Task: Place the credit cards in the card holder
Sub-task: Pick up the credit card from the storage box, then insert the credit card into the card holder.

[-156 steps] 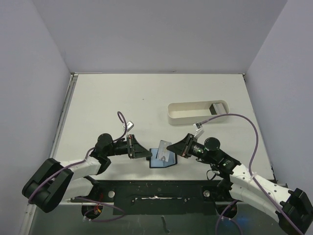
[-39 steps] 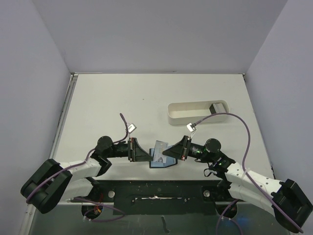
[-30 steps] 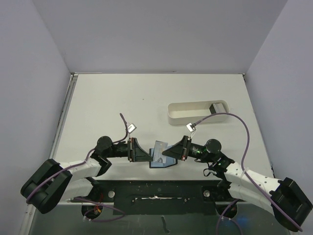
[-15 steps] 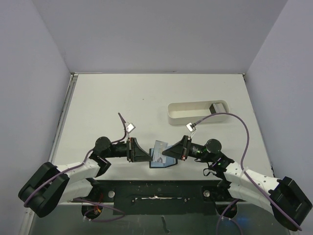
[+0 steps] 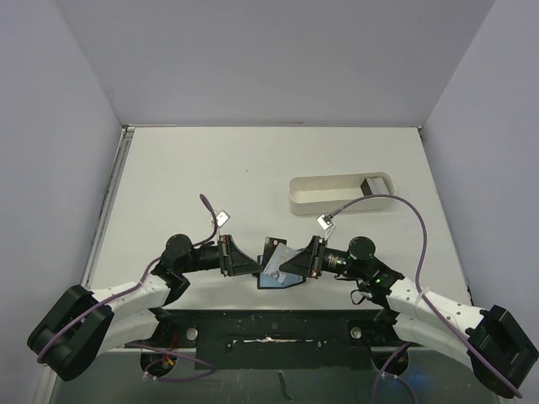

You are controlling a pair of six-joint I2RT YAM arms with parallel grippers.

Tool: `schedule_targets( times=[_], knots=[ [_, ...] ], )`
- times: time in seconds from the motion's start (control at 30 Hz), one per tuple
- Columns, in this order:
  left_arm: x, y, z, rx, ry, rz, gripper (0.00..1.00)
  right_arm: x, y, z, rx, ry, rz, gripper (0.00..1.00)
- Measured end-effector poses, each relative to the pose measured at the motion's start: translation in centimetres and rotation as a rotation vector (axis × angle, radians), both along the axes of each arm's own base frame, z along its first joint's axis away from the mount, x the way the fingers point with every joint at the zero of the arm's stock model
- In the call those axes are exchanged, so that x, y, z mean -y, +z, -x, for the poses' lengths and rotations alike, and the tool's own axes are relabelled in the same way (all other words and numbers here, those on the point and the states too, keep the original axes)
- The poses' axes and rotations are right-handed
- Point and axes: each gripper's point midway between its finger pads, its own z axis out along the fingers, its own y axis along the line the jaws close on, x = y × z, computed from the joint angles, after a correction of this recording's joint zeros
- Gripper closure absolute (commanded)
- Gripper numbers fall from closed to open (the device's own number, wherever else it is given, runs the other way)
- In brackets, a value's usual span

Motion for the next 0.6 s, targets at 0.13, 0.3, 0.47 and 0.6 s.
schedule_targets(
  times=[0.13,0.3,0.47,0.6],
  knots=[
    [0.0,-1.0,-0.4,-0.021,0.023,-0.035,1.0,0.3,-0.3,-0.2,-0.001,-0.017,0.032,0.92],
    [-0.2,-2.1,-1.0,-0.046,0.065,-0.081,1.0,1.0,-0.6,-0.6,0.012,-0.058,0.099,0.96],
    [-0.4,-3.2,-2.0,-0.063,0.119,-0.137,1.0,1.8,-1.2,-1.1,0.022,-0.095,0.179,1.0],
    [-0.6,-4.3,-2.4,-0.09,0.152,-0.175,1.0,2.6,-2.3,-1.6,0.019,-0.129,0.263,1.0]
  ],
)
